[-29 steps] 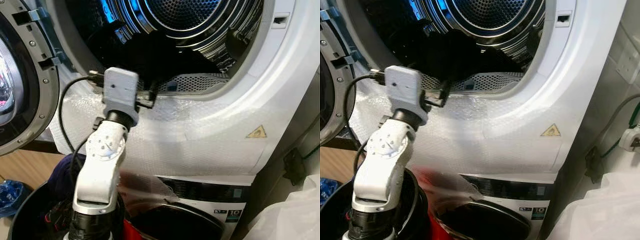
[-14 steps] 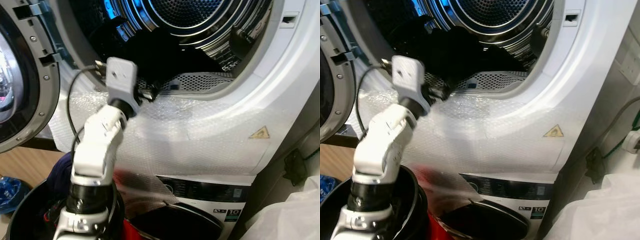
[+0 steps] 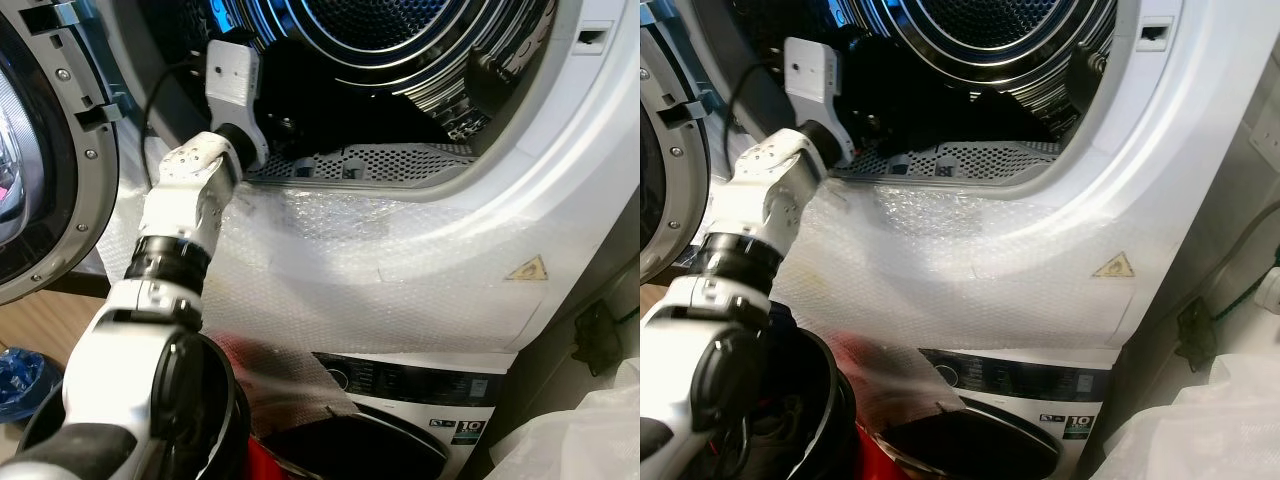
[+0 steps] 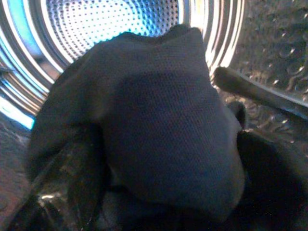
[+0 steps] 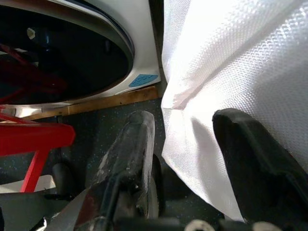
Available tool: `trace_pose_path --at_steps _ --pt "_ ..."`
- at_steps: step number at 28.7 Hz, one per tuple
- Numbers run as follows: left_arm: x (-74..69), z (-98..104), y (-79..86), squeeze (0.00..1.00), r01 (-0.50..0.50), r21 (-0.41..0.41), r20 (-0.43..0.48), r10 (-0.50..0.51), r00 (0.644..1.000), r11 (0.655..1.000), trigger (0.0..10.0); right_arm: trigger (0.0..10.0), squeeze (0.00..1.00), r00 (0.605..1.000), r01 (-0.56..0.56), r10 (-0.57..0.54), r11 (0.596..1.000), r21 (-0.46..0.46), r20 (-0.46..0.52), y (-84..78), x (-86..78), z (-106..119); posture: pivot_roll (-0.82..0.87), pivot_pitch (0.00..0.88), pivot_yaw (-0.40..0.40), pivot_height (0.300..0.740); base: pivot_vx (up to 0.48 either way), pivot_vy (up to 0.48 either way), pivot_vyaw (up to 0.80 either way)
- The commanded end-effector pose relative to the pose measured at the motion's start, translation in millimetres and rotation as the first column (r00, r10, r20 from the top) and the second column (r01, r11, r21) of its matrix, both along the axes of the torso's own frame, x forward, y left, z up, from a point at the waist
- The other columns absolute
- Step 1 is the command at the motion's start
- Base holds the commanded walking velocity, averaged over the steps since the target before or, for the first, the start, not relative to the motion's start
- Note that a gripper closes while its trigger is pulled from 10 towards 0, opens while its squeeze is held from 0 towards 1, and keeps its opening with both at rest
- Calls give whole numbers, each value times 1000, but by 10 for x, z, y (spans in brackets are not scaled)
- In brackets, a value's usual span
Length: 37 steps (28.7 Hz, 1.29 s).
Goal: Clothes washing
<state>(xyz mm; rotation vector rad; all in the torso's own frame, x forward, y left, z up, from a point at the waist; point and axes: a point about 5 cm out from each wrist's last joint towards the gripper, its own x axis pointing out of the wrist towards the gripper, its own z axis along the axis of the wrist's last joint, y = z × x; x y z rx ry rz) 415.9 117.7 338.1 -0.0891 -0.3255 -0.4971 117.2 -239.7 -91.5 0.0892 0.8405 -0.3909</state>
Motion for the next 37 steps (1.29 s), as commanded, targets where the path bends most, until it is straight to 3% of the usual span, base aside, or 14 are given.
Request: trace_pose_path --at_steps 1,6,8,9,10,12,14,16,21,25,29,33,34,37 --pt "22 241 -23 0 -38 -43 45 40 998 998 10000 10000 0 1000 -6 6 1000 -1 -4 3 -29 -6 -101 0 93 740 0 0 0" --pt "30 329 -53 0 -78 -72 52 82 995 994 10000 10000 0 1000 -5 5 1000 -6 -2 -14 -38 -2 -113 0 96 740 0 0 0" --pt "5 318 -257 0 81 -80 25 -79 997 994 10000 10000 0 1000 -2 2 1000 -10 -6 -19 -71 -8 -126 0 99 740 0 0 0" --pt "-50 271 -467 0 254 4 21 -254 967 967 10000 10000 0 1000 3 -3 1000 -12 -8 -22 -97 -13 -130 2 102 740 0 0 0" --pt "-50 271 -467 0 254 4 21 -254 967 967 10000 10000 0 1000 3 -3 1000 -12 -8 -22 -97 -13 -130 2 102 740 0 0 0" --pt "-99 218 -598 0 370 88 16 -373 928 925 10000 10000 0 1000 8 -8 1000 -12 -14 -20 -126 -21 -126 3 104 740 0 0 0" --pt "-108 170 -631 0 404 117 -6 -406 914 907 10000 10000 0 1000 7 -7 1000 -11 -18 -13 -135 -25 -118 5 102 740 0 0 0" --pt "-112 111 -634 0 422 170 -24 -425 905 891 10000 10000 0 1000 1 -1 1000 -9 -20 2 -129 -28 -115 3 100 740 0 0 0" --pt "-116 153 -554 0 429 153 13 -436 900 890 10000 10000 0 1000 -13 13 1000 -7 -13 26 -78 -22 -100 6 92 740 0 0 0" --pt "-122 178 -477 0 423 230 23 -439 898 877 10000 10000 0 999 -45 44 999 -7 -19 38 -14 -14 -61 2 81 740 0 0 0" --pt "-116 158 -451 0 421 254 6 -436 900 871 10000 10000 0 998 -57 57 998 -3 -12 54 30 -6 -58 2 80 740 0 0 0" --pt "-60 184 -397 0 309 183 11 -316 949 933 10000 10000 0 998 -55 55 998 -11 8 41 67 14 -105 0 93 740 0 0 0" --pt "-61 180 -429 0 331 128 -4 -333 943 935 10000 10000 0 999 -35 36 999 -20 19 1 42 24 -145 2 106 740 0 0 0" --pt "-96 165 -540 0 432 73 -30 -431 902 899 10000 10000 0 1000 -8 8 1000 -30 22 -50 -33 24 -183 3 117 740 0 0 0"
